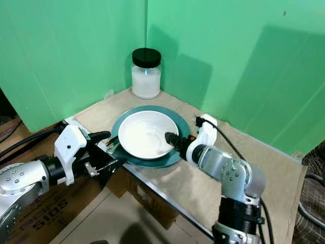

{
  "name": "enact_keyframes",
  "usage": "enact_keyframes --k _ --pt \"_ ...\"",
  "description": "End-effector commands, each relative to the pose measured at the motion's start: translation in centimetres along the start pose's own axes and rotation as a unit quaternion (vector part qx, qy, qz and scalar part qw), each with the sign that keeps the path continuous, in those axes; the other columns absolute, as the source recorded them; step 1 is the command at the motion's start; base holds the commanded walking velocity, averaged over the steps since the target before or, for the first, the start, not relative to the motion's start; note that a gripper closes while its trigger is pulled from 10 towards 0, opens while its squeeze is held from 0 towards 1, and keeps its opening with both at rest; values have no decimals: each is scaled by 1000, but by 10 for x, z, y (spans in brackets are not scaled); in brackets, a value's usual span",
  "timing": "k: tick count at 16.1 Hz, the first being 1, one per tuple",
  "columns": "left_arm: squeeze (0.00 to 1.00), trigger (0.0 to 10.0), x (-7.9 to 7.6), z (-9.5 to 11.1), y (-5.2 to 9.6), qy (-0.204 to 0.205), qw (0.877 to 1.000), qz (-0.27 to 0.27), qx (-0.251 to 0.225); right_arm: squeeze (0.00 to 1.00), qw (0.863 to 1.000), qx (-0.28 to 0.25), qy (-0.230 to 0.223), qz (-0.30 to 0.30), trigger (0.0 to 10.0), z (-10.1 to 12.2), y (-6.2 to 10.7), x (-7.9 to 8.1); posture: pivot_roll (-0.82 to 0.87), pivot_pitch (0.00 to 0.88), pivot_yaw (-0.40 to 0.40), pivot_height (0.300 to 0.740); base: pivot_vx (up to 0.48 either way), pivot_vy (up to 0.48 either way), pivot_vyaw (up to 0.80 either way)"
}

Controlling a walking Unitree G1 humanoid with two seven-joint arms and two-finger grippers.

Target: Setting the table

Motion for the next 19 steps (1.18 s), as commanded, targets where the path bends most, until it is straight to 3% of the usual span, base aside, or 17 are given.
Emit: enact_keyframes --k 1,19 --pt "0 10000 -5 1 0 -6 1000 -11 3 0 1000 5 -5 -6 0 1 0 -2 118 0 -63 740 0 0 0" --pt "0 10000 -7 -1 0 -8 1000 -20 10 0 999 9 -34 8 0 2 -2 3 116 0 -61 740 0 0 0"
Point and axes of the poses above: a point about 5 cm out from each wrist's last joint towards the gripper, its own y axis pointing back from the gripper into the wrist, its own z axis along the axis of the wrist's last joint, x = y × z, the point moved 3 cm from there along -y, pointing out of the wrist towards the gripper, and after that the axes turned 9 degrees about y, right-handed, at the moved point
